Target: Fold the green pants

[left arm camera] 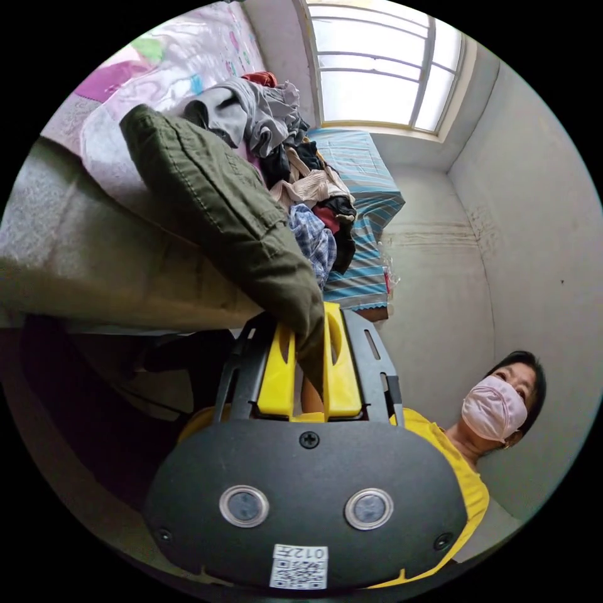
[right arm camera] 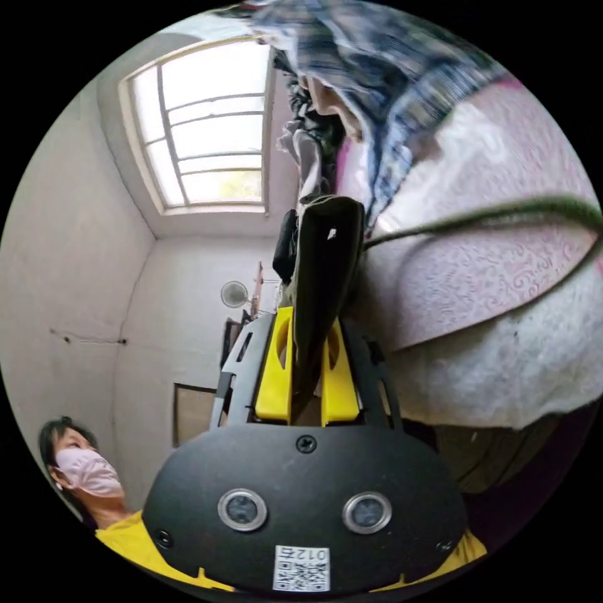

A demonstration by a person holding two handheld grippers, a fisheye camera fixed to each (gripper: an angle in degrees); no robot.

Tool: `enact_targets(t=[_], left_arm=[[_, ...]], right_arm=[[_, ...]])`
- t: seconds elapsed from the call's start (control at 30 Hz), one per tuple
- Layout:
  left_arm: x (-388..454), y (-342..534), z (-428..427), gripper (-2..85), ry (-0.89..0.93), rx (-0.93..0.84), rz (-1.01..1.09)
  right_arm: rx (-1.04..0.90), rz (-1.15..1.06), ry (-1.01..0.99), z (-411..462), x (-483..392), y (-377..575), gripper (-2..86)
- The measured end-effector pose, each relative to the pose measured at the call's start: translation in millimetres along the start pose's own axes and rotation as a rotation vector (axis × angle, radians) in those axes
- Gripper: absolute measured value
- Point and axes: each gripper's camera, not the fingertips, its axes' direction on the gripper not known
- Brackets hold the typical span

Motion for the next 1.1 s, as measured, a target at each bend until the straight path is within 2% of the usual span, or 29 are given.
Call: enact_targets(t=[0.17,0.27,0.4,0.47,0.63,0.7,0.77,0.83,0.87,0.9,0.93,1.0,1.1], left_arm=[[14,12,-45,10.0,0.098,0.039,0.1],[30,16,-86,10.0,0.11,0.122,0.164],[52,10,-171,9.9,0.038,0.294,0.22],[69,2,-216,9.9,-0.029,0.37,0.261],[123,-49,-359,9.7,-0.22,0.559,0.368],[116,-72,-400,9.6,-0.251,0.603,0.322],[88,-94,-435,9.2,-0.279,0.65,0.233],[13,-114,-473,8.4,-0.272,0.717,-0.014],[-10,-115,-480,8.1,-0.253,0.73,-0.096],[-51,-110,-490,7.6,-0.205,0.776,-0.262],[-73,-107,-494,7.3,-0.19,0.783,-0.303],[-81,-106,-494,7.0,-0.129,0.769,-0.224],[-73,-107,-488,7.0,-0.184,0.759,-0.179]], right_arm=[[-0.085,-0.461,0.145,70,-126,32,5.5],[-0.21,-0.555,0.122,140,-167,31,6.0],[-0.375,-0.631,0.08,256,-207,29,5.9],[-0.468,-0.698,0.039,347,-241,31,5.5],[-0.571,-0.771,-0.123,533,-301,35,5.6],[-0.63,-0.724,-0.112,604,-306,32,6.3],[-0.715,-0.575,0.032,681,-278,28,7.5],[-0.692,-0.533,0.104,698,-250,41,7.0],[-0.7,-0.555,0.079,697,-238,56,6.3],[-0.718,-0.575,0.05,694,-233,65,5.8],[-0.765,-0.621,-0.007,685,-228,82,4.9],[-0.821,-0.716,-0.059,668,-224,104,3.6],[-0.845,-0.87,0.021,656,-217,129,2.5]])
